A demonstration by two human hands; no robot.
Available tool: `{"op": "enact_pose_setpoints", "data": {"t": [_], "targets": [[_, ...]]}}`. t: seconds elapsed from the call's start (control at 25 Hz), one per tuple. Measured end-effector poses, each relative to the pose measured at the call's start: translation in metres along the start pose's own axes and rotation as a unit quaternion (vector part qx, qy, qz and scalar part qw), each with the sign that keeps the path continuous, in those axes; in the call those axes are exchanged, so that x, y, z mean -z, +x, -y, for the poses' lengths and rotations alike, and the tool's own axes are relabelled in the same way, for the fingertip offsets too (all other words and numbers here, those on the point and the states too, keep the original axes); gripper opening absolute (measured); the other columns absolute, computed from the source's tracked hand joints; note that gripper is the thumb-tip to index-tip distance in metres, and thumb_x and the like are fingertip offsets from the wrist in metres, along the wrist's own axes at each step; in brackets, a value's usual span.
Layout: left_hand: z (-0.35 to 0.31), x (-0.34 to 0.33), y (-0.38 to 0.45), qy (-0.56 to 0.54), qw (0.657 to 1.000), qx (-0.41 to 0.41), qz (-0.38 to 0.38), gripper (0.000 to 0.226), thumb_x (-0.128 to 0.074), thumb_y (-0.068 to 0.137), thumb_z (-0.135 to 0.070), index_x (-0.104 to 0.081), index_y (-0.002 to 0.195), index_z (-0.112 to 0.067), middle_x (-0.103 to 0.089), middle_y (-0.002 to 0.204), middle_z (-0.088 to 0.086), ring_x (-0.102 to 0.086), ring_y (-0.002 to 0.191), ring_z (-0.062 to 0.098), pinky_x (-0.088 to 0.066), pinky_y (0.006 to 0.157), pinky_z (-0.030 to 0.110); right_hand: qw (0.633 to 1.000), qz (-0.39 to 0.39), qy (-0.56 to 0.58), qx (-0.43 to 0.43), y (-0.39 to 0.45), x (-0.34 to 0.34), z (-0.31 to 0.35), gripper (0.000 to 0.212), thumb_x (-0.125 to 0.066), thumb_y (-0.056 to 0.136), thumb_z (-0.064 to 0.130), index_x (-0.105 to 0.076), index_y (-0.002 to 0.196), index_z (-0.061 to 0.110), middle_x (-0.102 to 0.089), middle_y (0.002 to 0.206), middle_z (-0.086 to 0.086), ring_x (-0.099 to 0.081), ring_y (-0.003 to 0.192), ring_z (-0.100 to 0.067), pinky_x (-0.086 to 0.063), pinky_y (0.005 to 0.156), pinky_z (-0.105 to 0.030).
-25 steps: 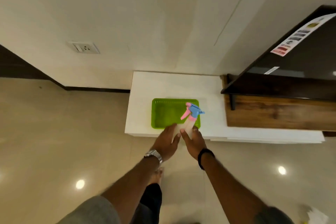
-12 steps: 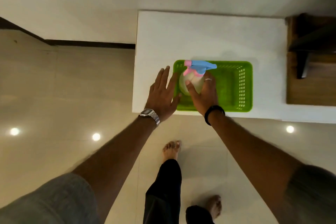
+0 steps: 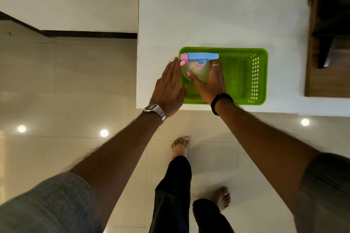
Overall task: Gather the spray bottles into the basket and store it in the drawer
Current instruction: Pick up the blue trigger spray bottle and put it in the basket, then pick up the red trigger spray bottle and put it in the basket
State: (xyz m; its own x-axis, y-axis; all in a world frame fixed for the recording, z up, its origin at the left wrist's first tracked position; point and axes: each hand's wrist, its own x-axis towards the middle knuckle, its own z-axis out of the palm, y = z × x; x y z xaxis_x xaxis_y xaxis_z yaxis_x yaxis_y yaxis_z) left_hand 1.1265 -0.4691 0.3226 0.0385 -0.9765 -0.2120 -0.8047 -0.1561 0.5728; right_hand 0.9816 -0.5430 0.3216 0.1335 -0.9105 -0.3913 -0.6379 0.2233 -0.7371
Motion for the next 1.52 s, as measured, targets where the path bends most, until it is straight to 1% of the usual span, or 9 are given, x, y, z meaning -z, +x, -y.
{"op": "enact_pose_setpoints", "data": {"t": [0.16, 0.28, 0.4, 0.56, 0.76, 0.96, 1.12, 1.4, 1.52], "targets": [[0.005, 0.009, -0.015, -0.015, 0.995, 0.092, -0.017, 0.07, -0.042, 0.1, -0.038, -0.018, 0.157, -0.005, -0.023, 0.165, 0.015, -0.022, 0.153, 0.03, -0.023, 0.12, 0.04, 1.0, 0.024, -0.011, -0.009, -0.029, 0.024, 0.001, 0.101, -0.08, 0.081, 0.046, -0.027, 0.158, 0.009, -0.031, 0.16, -0.012, -0.036, 0.146, -0.021, -0.032, 0.108, -0.02], [-0.012, 0.011, -0.054, 0.0, 0.989, 0.147, -0.036, 0.064, -0.048, 0.098, -0.035, -0.03, 0.153, -0.008, -0.039, 0.156, 0.014, -0.037, 0.144, 0.031, -0.032, 0.116, 0.044, 0.996, -0.006, -0.056, 0.068, -0.091, 0.069, -0.021, 0.085, -0.066, 0.092, 0.046, -0.031, 0.157, 0.004, -0.032, 0.161, -0.018, -0.031, 0.151, -0.028, -0.03, 0.119, -0.031], [-0.002, 0.011, -0.099, 0.051, 0.986, 0.151, -0.055, 0.048, -0.051, 0.095, -0.032, -0.048, 0.138, -0.011, -0.057, 0.133, 0.011, -0.053, 0.123, 0.033, -0.042, 0.103, 0.044, 0.977, 0.075, -0.156, 0.12, -0.143, 0.076, -0.044, 0.077, -0.056, 0.096, 0.048, -0.03, 0.158, 0.011, -0.029, 0.165, -0.015, -0.024, 0.154, -0.028, -0.02, 0.124, -0.037], [-0.038, -0.029, -0.144, 0.137, 0.975, 0.111, 0.135, 0.038, -0.053, 0.094, -0.034, -0.056, 0.126, -0.013, -0.062, 0.123, 0.01, -0.057, 0.114, 0.035, -0.047, 0.094, 0.044, 0.963, 0.107, -0.245, 0.021, -0.227, 0.111, -0.132, 0.075, -0.048, 0.097, 0.053, -0.028, 0.158, 0.016, -0.021, 0.167, -0.011, -0.018, 0.156, -0.028, -0.023, 0.122, -0.052], [-0.158, -0.12, -0.157, 0.197, 0.856, 0.077, 0.471, 0.034, -0.051, 0.098, -0.041, -0.059, 0.123, -0.02, -0.07, 0.117, 0.008, -0.064, 0.103, 0.029, -0.048, 0.088, 0.033, 0.959, 0.103, -0.181, -0.195, -0.335, 0.169, -0.253, 0.071, -0.047, 0.098, 0.048, -0.027, 0.158, 0.018, -0.023, 0.166, -0.008, -0.021, 0.154, -0.027, -0.025, 0.119, -0.05], [-0.336, -0.234, -0.195, 0.175, 0.861, -0.076, 0.472, 0.031, -0.05, 0.099, -0.038, -0.059, 0.123, -0.021, -0.071, 0.114, 0.003, -0.065, 0.093, 0.024, -0.049, 0.082, 0.031, 0.939, 0.05, -0.118, -0.319, -0.458, 0.239, -0.363, 0.066, -0.045, 0.1, 0.048, -0.029, 0.157, 0.021, -0.027, 0.164, -0.005, -0.033, 0.148, -0.027, -0.026, 0.117, -0.049], [-0.451, -0.31, -0.27, 0.167, 0.823, -0.148, 0.523, 0.028, -0.05, 0.099, -0.038, -0.061, 0.118, -0.021, -0.071, 0.109, 0.0, -0.066, 0.096, 0.023, -0.048, 0.079, 0.028, 0.908, 0.006, -0.035, -0.417, -0.553, 0.268, -0.437, 0.062, -0.044, 0.101, 0.047, -0.032, 0.157, 0.023, -0.029, 0.164, -0.003, -0.038, 0.147, -0.025, -0.027, 0.117, -0.047], [-0.538, -0.417, -0.386, 0.365, 0.647, -0.262, 0.616, 0.047, -0.044, 0.098, -0.048, -0.046, 0.137, -0.021, -0.061, 0.132, 0.006, -0.062, 0.113, 0.026, -0.049, 0.096, 0.037, 0.86, -0.064, 0.054, -0.504, -0.689, 0.309, -0.526, 0.059, -0.043, 0.101, 0.045, -0.036, 0.154, 0.021, -0.034, 0.16, -0.002, -0.041, 0.143, -0.023, -0.029, 0.114, -0.048], [-0.581, -0.464, -0.398, 0.42, 0.612, -0.299, 0.599, 0.052, -0.044, 0.098, -0.048, -0.041, 0.142, -0.02, -0.055, 0.142, 0.007, -0.057, 0.124, 0.029, -0.047, 0.104, 0.042, 0.838, -0.098, 0.073, -0.531, -0.722, 0.333, -0.568, 0.059, -0.044, 0.1, 0.044, -0.038, 0.153, 0.02, -0.036, 0.158, -0.003, -0.043, 0.141, -0.024, -0.029, 0.113, -0.048]]}}
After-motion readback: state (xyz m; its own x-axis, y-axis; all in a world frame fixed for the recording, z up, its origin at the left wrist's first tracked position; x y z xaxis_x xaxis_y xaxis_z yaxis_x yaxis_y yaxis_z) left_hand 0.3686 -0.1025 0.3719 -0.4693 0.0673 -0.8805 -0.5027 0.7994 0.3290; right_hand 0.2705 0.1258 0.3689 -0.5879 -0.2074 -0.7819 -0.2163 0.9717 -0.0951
